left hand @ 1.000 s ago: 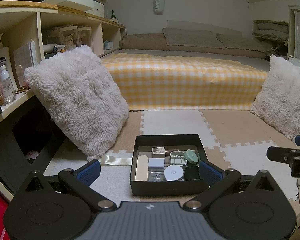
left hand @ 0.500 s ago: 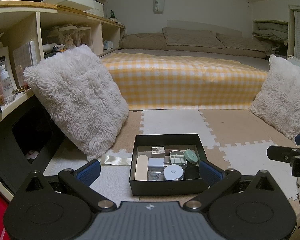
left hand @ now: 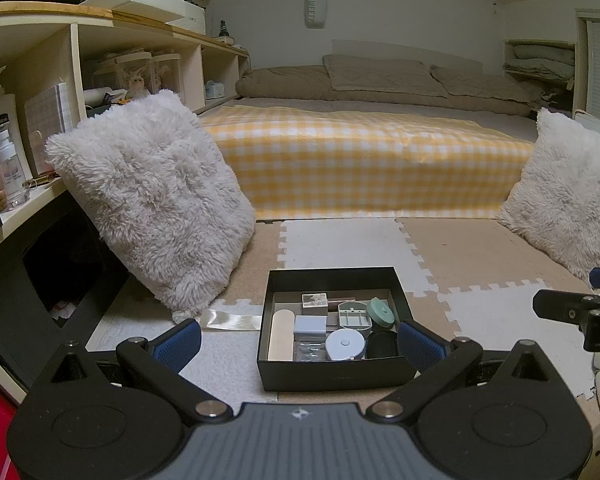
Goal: Organize rigid objects
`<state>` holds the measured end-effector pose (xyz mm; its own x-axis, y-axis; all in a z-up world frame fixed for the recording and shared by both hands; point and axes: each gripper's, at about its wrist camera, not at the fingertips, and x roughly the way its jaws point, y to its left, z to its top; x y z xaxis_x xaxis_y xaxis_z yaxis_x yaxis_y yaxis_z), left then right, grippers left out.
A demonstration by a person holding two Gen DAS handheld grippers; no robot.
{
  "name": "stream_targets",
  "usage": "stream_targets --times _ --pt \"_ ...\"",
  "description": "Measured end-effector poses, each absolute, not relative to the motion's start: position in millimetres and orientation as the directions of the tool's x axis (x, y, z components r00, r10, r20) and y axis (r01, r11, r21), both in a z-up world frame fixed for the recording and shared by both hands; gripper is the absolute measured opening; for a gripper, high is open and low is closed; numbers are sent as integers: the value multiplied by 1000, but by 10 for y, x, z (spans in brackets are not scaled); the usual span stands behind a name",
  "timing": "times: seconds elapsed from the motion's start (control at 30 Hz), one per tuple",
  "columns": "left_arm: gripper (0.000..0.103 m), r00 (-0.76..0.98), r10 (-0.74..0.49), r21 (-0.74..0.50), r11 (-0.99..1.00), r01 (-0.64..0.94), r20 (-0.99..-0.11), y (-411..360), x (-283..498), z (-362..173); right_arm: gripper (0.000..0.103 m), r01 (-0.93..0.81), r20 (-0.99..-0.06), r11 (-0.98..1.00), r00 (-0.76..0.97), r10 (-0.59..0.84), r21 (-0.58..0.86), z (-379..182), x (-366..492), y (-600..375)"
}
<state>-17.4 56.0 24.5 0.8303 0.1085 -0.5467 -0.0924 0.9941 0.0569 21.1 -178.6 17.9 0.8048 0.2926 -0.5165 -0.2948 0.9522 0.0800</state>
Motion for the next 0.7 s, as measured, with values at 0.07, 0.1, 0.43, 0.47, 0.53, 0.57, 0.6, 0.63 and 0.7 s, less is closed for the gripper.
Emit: stream_targets --times 0.07,0.1,0.43,0.47,0.53,0.57,0.6,0.63,0.7 --pt "103 830 108 57 994 -93 -547 559 -174 245 103 -295 -516 952 805 292 79 177 209 -1786" --pt "103 830 109 57 994 -93 -547 558 -174 245 103 -295 -516 952 805 292 80 178 209 -1786" --pt "103 830 108 56 994 -92 -547 556 -174 245 103 -297 -515 952 805 294 80 190 211 -1783" --pt "103 830 108 56 994 -92 -547 555 -174 244 103 -296 -515 952 805 294 79 190 210 -1783" --pt "103 830 108 57 994 -92 -547 555 -175 244 103 -296 -515 952 806 293 79 189 209 -1783" --pt "103 830 108 57 994 -92 -547 555 -175 244 103 -296 -515 952 805 294 79 189 209 -1783" --pt "103 831 108 57 994 -92 -546 554 -176 243 103 -296 -515 952 806 294 79 190 210 -1782" --pt "103 830 108 56 994 -92 -547 555 -174 243 103 -296 -515 952 806 293 80 189 208 -1783" --pt "103 830 109 56 994 -93 -547 556 -174 243 103 -296 -514 952 806 294 80 189 207 -1782"
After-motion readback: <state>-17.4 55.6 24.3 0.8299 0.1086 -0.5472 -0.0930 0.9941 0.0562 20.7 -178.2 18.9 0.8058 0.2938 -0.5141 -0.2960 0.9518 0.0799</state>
